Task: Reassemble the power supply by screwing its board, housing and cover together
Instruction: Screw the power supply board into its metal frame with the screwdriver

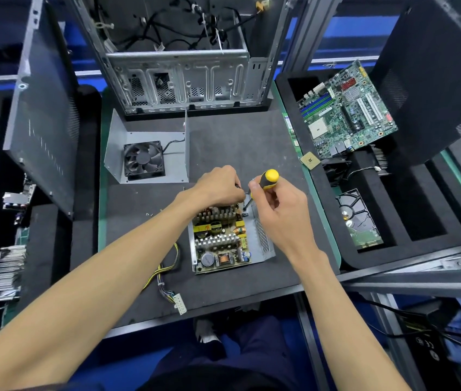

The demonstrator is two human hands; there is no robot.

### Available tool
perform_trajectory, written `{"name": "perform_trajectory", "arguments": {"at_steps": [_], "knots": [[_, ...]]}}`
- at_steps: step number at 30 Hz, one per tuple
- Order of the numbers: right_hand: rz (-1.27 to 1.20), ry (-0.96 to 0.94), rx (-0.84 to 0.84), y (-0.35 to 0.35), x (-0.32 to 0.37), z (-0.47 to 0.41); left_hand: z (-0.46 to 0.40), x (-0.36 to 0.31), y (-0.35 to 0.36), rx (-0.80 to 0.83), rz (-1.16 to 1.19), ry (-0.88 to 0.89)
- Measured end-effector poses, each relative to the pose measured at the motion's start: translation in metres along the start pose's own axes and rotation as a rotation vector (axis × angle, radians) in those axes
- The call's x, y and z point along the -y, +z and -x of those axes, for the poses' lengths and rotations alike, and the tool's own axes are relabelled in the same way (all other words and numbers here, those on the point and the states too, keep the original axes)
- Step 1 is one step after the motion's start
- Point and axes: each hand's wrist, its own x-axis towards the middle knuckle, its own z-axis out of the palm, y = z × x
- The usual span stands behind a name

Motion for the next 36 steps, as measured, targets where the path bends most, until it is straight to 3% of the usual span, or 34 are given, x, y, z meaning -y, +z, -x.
{"name": "perform_trajectory", "arguments": {"at_steps": [20, 36], "knots": [[0.241, 0.035, 0.17, -0.005, 0.003, -0.016, -0.006, -0.003, 0.01, -0.003, -0.065, 0.028], [0.248, 0.027, 0.24, -0.007, 0.005, -0.017, -0.006, -0.005, 0.012, -0.014, -0.105, 0.051]]}}
